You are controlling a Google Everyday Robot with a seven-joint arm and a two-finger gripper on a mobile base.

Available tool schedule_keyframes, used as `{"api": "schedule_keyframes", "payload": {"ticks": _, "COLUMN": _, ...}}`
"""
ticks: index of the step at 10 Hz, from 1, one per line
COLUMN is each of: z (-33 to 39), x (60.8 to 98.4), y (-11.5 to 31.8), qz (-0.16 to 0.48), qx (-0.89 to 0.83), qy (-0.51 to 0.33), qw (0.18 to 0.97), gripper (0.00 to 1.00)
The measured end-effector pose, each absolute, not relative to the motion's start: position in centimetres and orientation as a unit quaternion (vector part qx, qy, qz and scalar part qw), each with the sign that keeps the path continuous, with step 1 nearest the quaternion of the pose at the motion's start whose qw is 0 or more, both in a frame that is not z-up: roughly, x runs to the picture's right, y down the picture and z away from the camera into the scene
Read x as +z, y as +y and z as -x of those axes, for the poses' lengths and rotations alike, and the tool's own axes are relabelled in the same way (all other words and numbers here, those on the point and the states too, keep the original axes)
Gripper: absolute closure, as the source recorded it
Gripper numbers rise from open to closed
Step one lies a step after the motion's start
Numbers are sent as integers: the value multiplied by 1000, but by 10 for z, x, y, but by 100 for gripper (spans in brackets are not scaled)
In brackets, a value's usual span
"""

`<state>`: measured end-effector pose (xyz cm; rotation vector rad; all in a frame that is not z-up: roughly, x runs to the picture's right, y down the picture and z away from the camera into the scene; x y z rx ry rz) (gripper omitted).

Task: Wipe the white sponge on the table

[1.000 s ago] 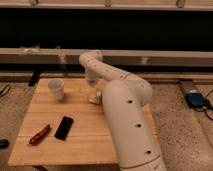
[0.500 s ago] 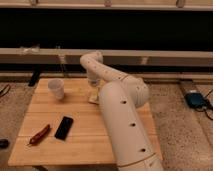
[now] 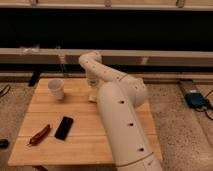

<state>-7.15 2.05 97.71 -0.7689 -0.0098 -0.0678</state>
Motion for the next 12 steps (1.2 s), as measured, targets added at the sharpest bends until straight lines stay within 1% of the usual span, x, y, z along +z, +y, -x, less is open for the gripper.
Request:
{"api": "schedule_keyframes", "payload": {"ticks": 2, "z": 89, "x": 965, "y": 17, "qz": 368, "qx": -52, "qy": -29, "qw": 928, "gripper": 94}}
{"api": "schedule_keyframes", "payload": {"ticks": 3, "z": 100, "x": 958, "y": 18, "qz": 366, "qx": -67, "qy": -41, "qw": 928, "gripper": 99}}
{"api": "schedule_keyframes", "payload": {"ticks": 8, "z": 127, "x": 938, "y": 50, "qz": 373, "qx": -132, "qy": -60, "qw": 916, "gripper": 100}}
{"api": "schedule_keyframes", "payload": {"ticks": 10, "z": 140, "x": 923, "y": 64, "qz": 379, "qx": -146, "qy": -74, "qw": 911, "gripper": 100}}
{"api": "schedule_keyframes", "payload": {"ticks": 12, "z": 157, "x": 897, "y": 78, "qz": 385, "qx": -158, "qy": -98, "qw": 904, "gripper": 100}}
